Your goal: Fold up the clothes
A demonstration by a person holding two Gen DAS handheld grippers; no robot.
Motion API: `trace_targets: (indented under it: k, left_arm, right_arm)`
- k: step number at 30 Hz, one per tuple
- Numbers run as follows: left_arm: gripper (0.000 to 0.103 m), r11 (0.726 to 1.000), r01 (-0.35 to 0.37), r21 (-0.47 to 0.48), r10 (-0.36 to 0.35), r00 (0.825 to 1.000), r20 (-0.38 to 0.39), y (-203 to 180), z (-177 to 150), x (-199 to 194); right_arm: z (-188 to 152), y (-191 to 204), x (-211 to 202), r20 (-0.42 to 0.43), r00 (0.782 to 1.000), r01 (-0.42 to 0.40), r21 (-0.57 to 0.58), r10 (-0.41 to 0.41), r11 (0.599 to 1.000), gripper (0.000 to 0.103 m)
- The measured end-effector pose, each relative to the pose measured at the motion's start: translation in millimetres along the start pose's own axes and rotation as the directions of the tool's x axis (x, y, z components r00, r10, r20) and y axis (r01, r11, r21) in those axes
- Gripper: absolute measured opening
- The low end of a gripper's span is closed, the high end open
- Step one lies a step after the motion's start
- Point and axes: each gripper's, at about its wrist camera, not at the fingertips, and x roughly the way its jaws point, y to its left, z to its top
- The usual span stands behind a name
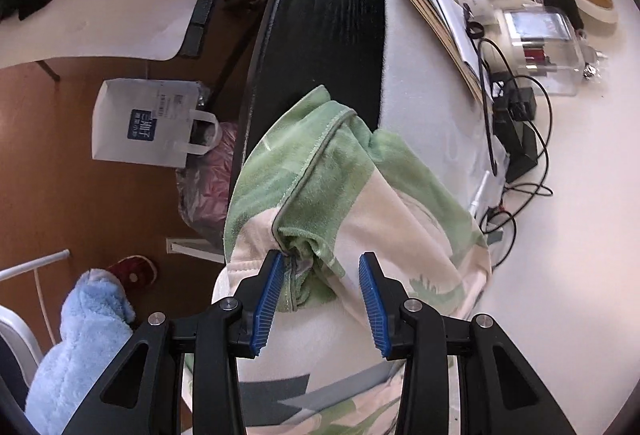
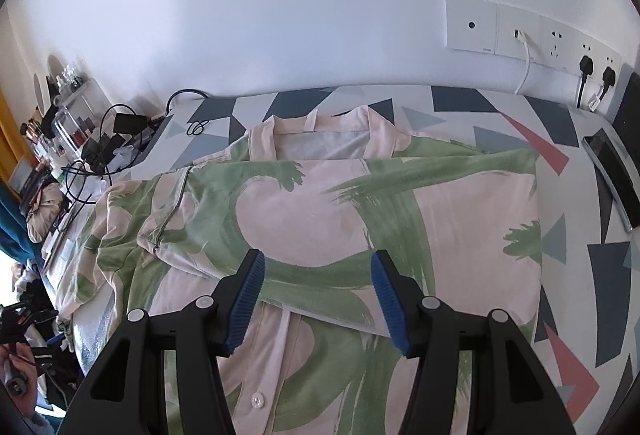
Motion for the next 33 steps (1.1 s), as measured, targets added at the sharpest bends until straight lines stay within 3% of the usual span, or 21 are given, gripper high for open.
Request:
trace_targets:
  k: [4,6,7,10,16,20,21,24,26,29,33]
  left_arm:
    - [0.035,1.000,0.010,-0.003,-0.009,0.997,0.070,-3.5,1.8,-4.4]
    - [0.009,0.999,0.016,0.035,-0.020,0.994,0.112,-10.6,0.8,-10.7]
    - [0.002,0.997,0.014,0.074,-0.023,0.992,0.124,-17.6,-1.3,-14.3]
    - [0.002,0.983,0.001,0.186,-0.031,0.987,0.161,-37.2,-11.0,-24.3]
    - [0.001,0.947,0.012,0.320,-0.079,0.977,0.198,-69.6,-32.9,-44.2]
    - [0.001,0.884,0.066,0.464,-0.175,0.965,0.196,-112.6,-67.0,-65.1]
    - [0.001,0.861,0.077,0.504,-0.201,0.960,0.196,-127.1,-78.2,-70.2]
    - [0.001,0.757,0.125,0.641,-0.295,0.941,0.164,-175.8,-121.0,-87.0]
    - [0.001,0.656,0.172,0.735,-0.360,0.927,0.104,-214.1,-157.9,-95.0]
    - [0.001,0.478,0.245,0.844,-0.419,0.908,-0.027,-263.7,-225.2,-94.2]
    - [0.001,0.256,0.383,0.888,-0.355,0.891,-0.283,-298.6,-330.0,-56.3]
  right_arm:
    - [-3.0,-7.5,-2.2,-0.003,1.000,-0.013,0.024,0.013,1.000,0.058]
    - [-4.3,-11.4,-3.0,-0.004,1.000,-0.017,0.033,0.018,0.999,0.058]
    - [-5.0,-13.2,-3.3,-0.004,1.000,-0.020,0.036,0.020,0.999,0.058]
    - [-6.7,-18.2,-3.8,-0.003,1.000,-0.028,0.045,0.028,0.999,0.058]
    - [-7.3,-30.6,-5.0,0.009,0.999,-0.053,0.075,0.052,0.996,0.058]
    - [-6.1,-41.7,-13.2,0.030,0.997,-0.067,0.095,0.064,0.993,0.058]
    - [-6.0,-44.9,-16.0,0.036,0.997,-0.069,0.099,0.066,0.993,0.058]
    - [-5.2,-55.9,-28.4,0.056,0.996,-0.070,0.107,0.065,0.992,0.058]
    - [-4.7,-65.5,-38.6,0.073,0.995,-0.068,0.116,0.060,0.991,0.058]
    - [-5.2,-83.0,-53.9,0.099,0.994,-0.056,0.137,0.043,0.989,0.058]
    - [-8.4,-112.4,-74.1,0.128,0.992,-0.014,0.179,-0.009,0.984,0.058]
